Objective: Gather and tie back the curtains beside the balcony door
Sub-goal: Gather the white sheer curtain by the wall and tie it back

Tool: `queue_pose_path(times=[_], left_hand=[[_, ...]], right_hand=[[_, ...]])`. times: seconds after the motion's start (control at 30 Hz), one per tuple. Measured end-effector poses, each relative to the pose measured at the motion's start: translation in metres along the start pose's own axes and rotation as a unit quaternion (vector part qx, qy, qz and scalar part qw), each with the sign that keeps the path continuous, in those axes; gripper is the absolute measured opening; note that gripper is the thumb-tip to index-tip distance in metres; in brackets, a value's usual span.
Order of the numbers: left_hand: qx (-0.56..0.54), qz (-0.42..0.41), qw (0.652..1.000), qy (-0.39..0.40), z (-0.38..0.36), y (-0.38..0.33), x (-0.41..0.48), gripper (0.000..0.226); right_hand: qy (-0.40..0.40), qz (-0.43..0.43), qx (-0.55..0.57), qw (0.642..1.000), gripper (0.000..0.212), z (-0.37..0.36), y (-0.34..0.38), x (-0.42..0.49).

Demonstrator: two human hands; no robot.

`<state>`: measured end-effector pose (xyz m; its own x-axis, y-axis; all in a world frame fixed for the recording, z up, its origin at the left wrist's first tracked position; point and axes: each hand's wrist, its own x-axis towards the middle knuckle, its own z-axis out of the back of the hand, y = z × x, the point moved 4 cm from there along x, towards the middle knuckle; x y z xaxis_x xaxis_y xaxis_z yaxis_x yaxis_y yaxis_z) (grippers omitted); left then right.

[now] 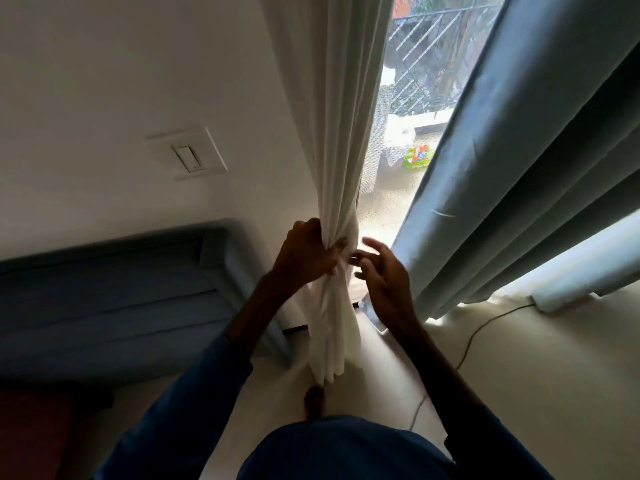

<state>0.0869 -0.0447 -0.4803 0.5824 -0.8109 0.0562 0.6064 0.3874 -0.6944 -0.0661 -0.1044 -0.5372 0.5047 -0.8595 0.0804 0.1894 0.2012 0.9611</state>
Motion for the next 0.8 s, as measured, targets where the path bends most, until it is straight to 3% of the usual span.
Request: queue_pose_path(times=[0.1,0.23,0.3,0.5,0.67,0.8], left_hand=[[-0.048,-0.01,0.996,0.073,0.003,0.003,0.0,0.05],[-0.07,-0.041,0.992,0.094,0.008,0.003,-0.002,0.05],[-0.055,-0.045,0.993,0.094,0.01,0.006,-0.002,0.047],[-0.041,-0.017,0.998,0.043,0.013,0.004,-0.004,0.037],[-0.039,0.021,0.999,-0.013,0.01,0.0,-0.009,0.029],[-0.005,0.02,0.999,-0.025,0.006,-0.007,-0.016,0.052]], right_hand=[[-0.008,-0.008,-0.049,0.999,0.045,0.01,-0.004,0.017],[-0.022,0.032,-0.081,0.996,0.014,0.012,0.002,0.028],[-0.041,0.048,-0.1,0.993,0.01,0.016,0.004,0.029],[-0.088,0.116,-0.166,0.975,0.008,0.017,0.008,0.021],[-0.083,0.153,-0.109,0.979,0.014,0.005,0.012,0.007],[-0.019,0.16,-0.082,0.984,0.006,-0.008,0.014,0.0]])
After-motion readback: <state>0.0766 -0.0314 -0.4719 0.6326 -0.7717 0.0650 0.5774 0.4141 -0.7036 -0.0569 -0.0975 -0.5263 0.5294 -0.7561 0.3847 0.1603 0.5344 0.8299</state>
